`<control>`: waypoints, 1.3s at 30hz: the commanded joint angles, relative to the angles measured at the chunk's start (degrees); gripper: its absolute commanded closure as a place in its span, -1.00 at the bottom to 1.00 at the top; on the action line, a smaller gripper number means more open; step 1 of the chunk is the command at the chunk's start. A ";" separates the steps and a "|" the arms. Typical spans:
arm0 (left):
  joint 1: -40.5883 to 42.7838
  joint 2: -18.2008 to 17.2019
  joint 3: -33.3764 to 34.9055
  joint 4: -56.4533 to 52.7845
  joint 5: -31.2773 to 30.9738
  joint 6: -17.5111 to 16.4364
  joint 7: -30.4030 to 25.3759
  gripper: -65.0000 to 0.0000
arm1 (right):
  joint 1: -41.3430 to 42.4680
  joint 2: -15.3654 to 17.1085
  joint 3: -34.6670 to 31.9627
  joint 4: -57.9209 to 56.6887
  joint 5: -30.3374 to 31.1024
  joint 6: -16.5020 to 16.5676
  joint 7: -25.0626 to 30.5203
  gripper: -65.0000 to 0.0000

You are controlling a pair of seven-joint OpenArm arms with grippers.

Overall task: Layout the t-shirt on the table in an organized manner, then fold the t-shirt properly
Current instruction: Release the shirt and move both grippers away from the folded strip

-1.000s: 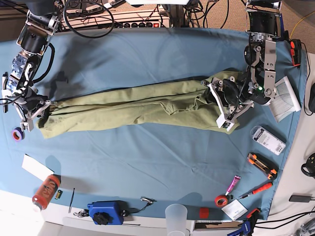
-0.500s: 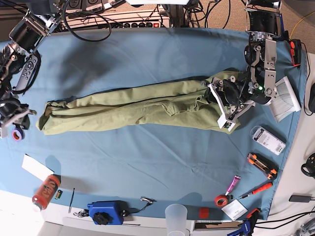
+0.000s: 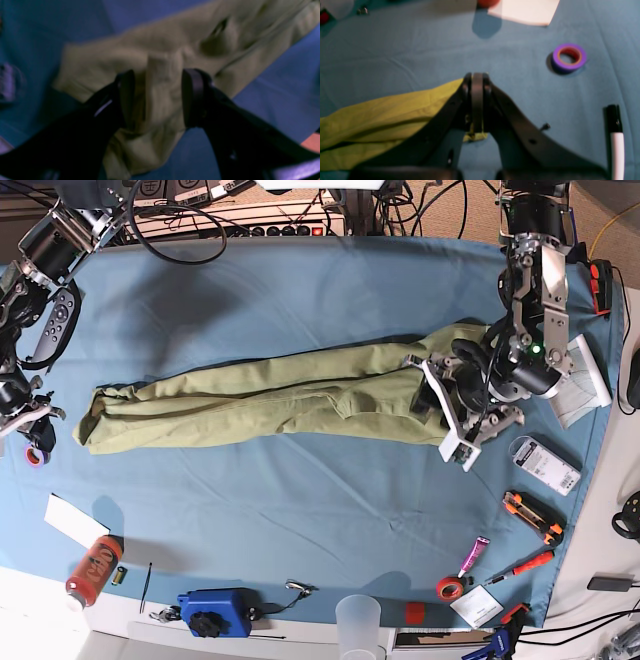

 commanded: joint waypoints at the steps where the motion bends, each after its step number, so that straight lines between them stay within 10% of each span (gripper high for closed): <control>1: -0.48 -0.26 -0.17 1.92 -0.39 -0.04 -0.94 0.05 | 1.16 1.36 -0.35 0.81 0.92 0.15 1.38 1.00; 9: 1.90 -0.33 -0.96 6.38 7.82 2.23 -1.51 0.05 | 1.14 1.09 -13.20 0.74 -4.04 -0.11 7.08 1.00; 17: 3.02 -3.72 -11.72 6.38 8.31 3.45 -2.54 0.05 | 1.16 1.03 -25.27 -7.19 -18.16 -7.56 17.03 1.00; 25: 6.29 -7.65 -23.93 6.38 0.35 3.06 -2.60 0.05 | 1.18 0.92 -25.62 -20.59 -22.32 -7.56 23.80 1.00; 39: 8.85 -7.58 -24.76 6.38 -0.15 3.02 -2.21 0.05 | 3.96 0.02 -14.29 -16.50 -22.29 -11.78 21.05 1.00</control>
